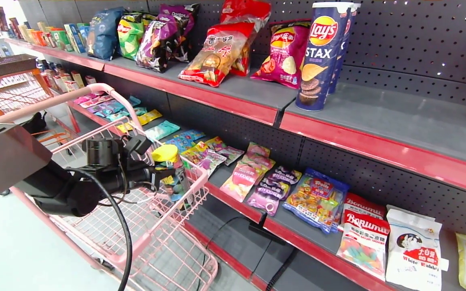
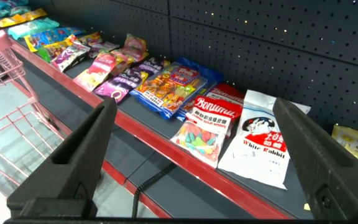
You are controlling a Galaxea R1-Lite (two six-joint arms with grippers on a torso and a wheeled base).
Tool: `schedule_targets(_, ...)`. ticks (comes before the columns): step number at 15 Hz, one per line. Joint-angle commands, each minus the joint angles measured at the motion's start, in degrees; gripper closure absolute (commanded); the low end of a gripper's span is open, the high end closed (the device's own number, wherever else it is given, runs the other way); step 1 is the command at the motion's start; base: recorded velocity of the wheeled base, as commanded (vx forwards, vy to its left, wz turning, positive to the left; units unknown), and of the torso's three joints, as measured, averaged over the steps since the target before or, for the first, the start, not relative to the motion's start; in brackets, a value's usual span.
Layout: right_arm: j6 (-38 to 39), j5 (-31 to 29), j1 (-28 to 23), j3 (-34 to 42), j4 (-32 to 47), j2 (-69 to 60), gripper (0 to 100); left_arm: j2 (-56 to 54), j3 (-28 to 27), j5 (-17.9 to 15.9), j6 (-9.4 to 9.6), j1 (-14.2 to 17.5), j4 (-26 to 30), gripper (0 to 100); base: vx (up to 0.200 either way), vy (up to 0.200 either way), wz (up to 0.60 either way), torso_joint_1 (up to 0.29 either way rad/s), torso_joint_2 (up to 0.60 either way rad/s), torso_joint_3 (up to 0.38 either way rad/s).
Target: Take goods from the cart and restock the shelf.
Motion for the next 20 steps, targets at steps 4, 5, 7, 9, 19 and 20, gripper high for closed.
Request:
schedule_targets(4, 0.0, 0.0, 0.0, 0.0, 0.0, 0.0, 0, -22.2, 9.1, -0.4, -4.31, 4.8, -0.2, 100, 0.0, 0.0, 0.0, 0.0, 0.0, 0.0)
schedule_targets(5, 0.0, 0.0, 0.0, 0.0, 0.0, 0.0, 0, -29.7, 9.7, -0.1, -8.44, 5.3, 2.9, 100, 0.0, 0.0, 0.0, 0.0, 0.0, 0.0)
schedule_targets(7, 0.1, 0.0, 0.0, 0.0, 0.0, 0.0, 0, -47.8, 9.7, 0.1, -11.61, 6.2, 18.5, 100, 0.0, 0.0, 0.0, 0.0, 0.0, 0.0)
schedule_targets(9, 0.2, 0.0, 0.0, 0.0, 0.0, 0.0, 0, -62.0, 9.8, 0.1, -11.52, 6.3, 31.2, 100, 0.0, 0.0, 0.0, 0.0, 0.0, 0.0)
schedule_targets(19, 0.1, 0.0, 0.0, 0.0, 0.0, 0.0, 0, -92.8, 15.0, 23.2, -9.06, 11.1, 51.3, 100, 0.0, 0.0, 0.0, 0.051, -0.16, -0.105)
schedule_targets(20, 0.2, 0.0, 0.0, 0.0, 0.0, 0.0, 0, -93.3, 15.5, 23.8, -7.3, 11.1, 51.4, 100, 0.0, 0.0, 0.0, 0.188, -0.5, -0.33)
